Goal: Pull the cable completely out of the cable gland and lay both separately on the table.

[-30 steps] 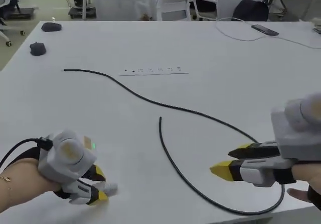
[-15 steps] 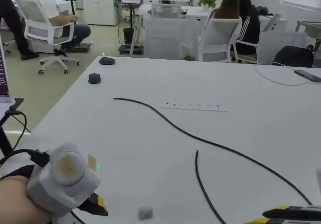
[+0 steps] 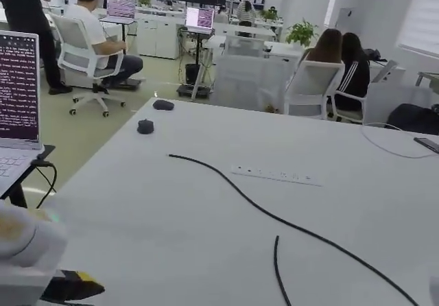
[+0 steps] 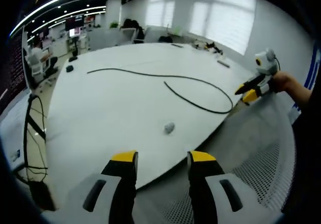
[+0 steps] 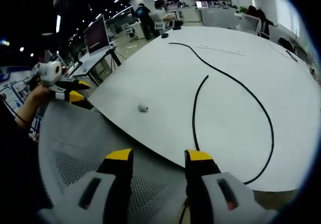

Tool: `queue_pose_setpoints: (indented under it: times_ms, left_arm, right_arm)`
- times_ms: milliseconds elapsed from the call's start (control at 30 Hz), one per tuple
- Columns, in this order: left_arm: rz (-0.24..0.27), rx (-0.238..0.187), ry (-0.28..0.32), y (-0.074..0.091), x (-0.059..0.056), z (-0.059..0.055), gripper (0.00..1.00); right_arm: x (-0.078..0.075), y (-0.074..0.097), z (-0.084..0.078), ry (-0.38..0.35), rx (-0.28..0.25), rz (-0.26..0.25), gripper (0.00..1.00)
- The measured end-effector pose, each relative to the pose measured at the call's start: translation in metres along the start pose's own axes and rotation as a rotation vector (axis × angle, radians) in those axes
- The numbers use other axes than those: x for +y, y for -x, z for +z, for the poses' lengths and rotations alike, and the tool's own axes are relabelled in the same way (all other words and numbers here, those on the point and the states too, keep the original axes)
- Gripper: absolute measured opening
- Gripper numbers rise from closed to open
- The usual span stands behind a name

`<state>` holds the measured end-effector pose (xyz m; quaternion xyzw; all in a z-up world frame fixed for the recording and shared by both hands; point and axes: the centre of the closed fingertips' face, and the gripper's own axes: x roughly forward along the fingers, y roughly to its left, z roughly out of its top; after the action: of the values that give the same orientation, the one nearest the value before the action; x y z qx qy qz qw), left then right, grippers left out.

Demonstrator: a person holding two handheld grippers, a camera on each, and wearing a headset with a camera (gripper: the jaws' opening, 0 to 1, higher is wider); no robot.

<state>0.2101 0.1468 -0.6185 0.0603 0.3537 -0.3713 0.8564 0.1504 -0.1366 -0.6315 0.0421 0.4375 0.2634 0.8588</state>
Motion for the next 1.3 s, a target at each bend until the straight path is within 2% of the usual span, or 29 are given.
queue_pose_setpoints:
  times_ms: [100,167,500,833,1233,1300]
  left_arm:
    - [0.014,-0.031,0.052,0.004,0.003,-0.001,0.38]
    - [0.014,-0.03,0.063,0.004,0.002,-0.005,0.38]
    - [0.022,-0.024,0.078,0.007,-0.002,-0.017,0.4]
    - [0.027,-0.025,0.078,0.005,-0.004,-0.017,0.39]
    - [0.017,-0.03,0.091,0.003,-0.005,-0.018,0.39]
    - [0.033,-0.041,0.089,0.003,-0.002,-0.016,0.38]
  right_arm:
    - [0.001,-0.003,-0.004,-0.008,0.006,0.001,0.42]
    - [0.001,-0.004,-0.009,-0.004,0.021,-0.009,0.42]
    - [0.005,-0.008,-0.024,-0.015,0.061,-0.003,0.43]
    - [0.008,-0.011,-0.025,-0.038,0.047,0.005,0.42]
    - [0.011,-0.014,-0.027,-0.03,0.063,0.009,0.42]
    - [0.011,-0.014,-0.027,-0.032,0.063,0.009,0.42]
